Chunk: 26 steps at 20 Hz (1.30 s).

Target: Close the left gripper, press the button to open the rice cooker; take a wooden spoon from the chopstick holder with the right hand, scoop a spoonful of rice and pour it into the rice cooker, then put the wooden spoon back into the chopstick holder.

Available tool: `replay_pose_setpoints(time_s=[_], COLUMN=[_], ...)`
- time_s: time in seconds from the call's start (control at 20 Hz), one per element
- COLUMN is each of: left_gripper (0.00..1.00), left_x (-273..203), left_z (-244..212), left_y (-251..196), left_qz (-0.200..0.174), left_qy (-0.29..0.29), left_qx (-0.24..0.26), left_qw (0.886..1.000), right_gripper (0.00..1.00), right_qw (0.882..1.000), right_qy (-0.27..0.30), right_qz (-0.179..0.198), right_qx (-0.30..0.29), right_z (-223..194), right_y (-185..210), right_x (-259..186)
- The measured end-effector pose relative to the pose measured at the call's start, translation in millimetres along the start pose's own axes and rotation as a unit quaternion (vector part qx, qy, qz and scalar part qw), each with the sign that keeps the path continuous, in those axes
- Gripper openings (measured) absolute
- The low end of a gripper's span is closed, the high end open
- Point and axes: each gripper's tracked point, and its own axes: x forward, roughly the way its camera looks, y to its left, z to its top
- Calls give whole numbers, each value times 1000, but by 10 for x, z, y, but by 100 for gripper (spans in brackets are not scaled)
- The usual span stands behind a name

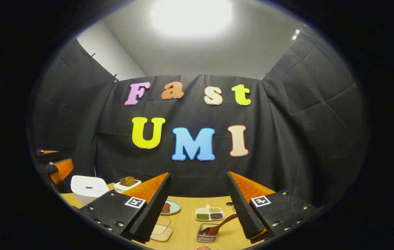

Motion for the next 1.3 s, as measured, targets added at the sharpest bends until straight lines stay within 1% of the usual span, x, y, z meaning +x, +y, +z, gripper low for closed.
replay_pose_setpoints(time_s=[0.55, 1.0, 1.05, 1.1, 1.2, 1.3], left_gripper=[98, 98, 100, 98, 97, 98], left_x=[14, 28, 24, 21, 23, 25], left_z=[40, 6, 10, 13, 23, 4], left_y=[-19, 44, 45, 51, 63, 25], left_qz=[-7, -2, -1, 0, 1, -11], left_qy=[-5, -2, -3, -3, -3, 2], left_qx=[-5, -3, -3, -4, -7, -13], left_qw=[1000, 1000, 1000, 1000, 1000, 1000], right_gripper=[95, 95, 95, 95, 95, 95], right_qw=[1000, 1000, 1000, 1000, 1000, 1000], right_qy=[1, 2, 3, 2, 0, -2], right_qz=[-15, -18, -17, -17, -15, -13], right_qx=[-4, -7, -7, -7, -10, -13], right_z=[13, -7, -11, -2, 6, 18], right_y=[-119, -145, -139, -139, -135, -120], right_x=[8, 23, 17, 15, 19, 17])
